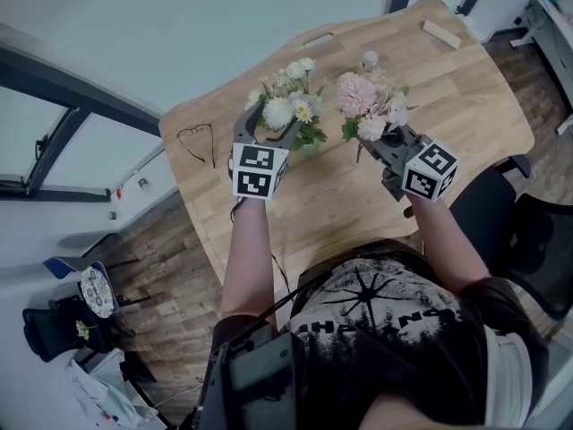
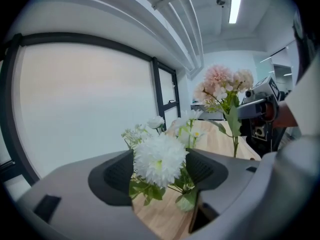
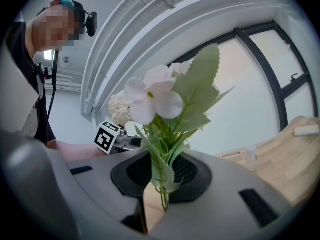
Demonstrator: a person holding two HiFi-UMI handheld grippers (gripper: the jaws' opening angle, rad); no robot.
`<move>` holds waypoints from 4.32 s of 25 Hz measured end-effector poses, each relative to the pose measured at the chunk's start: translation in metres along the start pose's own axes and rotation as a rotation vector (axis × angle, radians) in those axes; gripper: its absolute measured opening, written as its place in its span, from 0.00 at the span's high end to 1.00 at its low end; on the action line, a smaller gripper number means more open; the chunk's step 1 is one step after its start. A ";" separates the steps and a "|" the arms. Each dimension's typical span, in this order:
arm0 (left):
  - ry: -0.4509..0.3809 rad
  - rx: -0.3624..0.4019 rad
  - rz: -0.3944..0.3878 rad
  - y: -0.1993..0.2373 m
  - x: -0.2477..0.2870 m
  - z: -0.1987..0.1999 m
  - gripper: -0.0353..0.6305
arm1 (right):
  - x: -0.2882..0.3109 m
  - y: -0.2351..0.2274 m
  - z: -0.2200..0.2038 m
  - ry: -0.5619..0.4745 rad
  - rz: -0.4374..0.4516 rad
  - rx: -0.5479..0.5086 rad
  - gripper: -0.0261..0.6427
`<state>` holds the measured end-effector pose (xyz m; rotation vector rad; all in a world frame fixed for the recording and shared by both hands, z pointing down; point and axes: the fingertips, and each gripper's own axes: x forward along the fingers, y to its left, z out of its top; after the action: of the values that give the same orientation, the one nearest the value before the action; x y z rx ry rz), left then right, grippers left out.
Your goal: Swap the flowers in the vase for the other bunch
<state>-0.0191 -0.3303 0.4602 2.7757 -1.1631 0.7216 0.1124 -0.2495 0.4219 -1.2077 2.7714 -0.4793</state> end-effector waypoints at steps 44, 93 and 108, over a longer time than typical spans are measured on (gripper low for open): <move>-0.212 -0.077 0.120 0.024 -0.042 0.057 0.80 | 0.001 0.010 0.000 0.012 0.023 -0.015 0.87; -0.105 -0.266 0.327 0.062 -0.144 -0.051 0.81 | 0.102 0.051 0.043 0.009 0.215 -0.078 0.87; -0.066 -0.351 0.330 0.005 -0.149 -0.095 0.81 | 0.112 0.046 0.029 -0.005 0.290 -0.085 0.87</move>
<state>-0.1514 -0.2144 0.4797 2.3628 -1.6070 0.3944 0.0088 -0.3089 0.3860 -0.7968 2.9201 -0.3347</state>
